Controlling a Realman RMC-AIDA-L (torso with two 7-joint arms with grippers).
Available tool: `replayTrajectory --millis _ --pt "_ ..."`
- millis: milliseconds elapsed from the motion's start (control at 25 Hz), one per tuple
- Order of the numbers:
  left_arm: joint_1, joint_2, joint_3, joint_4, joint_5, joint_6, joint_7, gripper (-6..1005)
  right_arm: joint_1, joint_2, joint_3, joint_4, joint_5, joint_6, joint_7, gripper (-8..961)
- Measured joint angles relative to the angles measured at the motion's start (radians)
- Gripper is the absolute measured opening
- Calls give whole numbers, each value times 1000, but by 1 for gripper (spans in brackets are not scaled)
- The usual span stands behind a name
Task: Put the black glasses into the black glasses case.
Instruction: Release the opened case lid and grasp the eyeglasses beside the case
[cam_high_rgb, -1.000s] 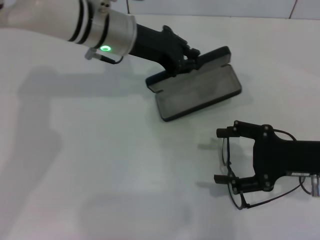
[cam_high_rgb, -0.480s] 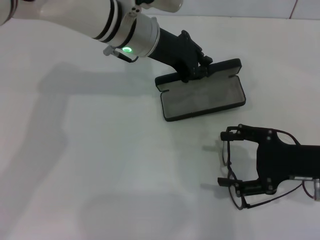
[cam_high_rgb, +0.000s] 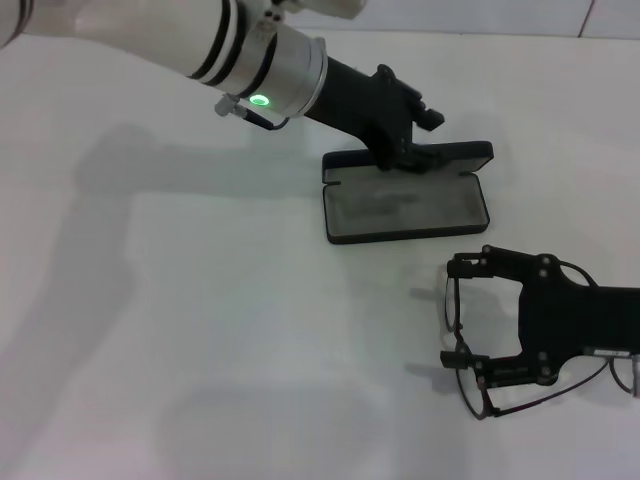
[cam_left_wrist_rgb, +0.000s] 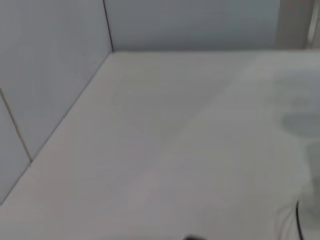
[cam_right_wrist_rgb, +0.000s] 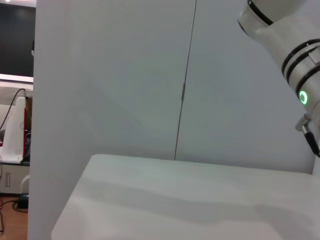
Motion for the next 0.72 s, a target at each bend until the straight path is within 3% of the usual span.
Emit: replayTrajectory --millis 120,280,480,640,720 --pt "26 3 -1 -29 -87 65 5 457 0 0 22 -8 3 -5 0 868" --pt "114 7 -1 -55 -246 169 51 479 1 -6 135 -51 4 -63 17 869" --pt "254 16 -1 -48 -424 261 73 507 28 -42 160 -246 -62 -144 97 869" --pt "360 18 -1 -45 -563 270 47 529 123 -54 142 -451 -348 -222 182 868" --pt "394 19 -1 -43 -593 280 27 603 197 -48 142 -538 -516 -307 235 863"
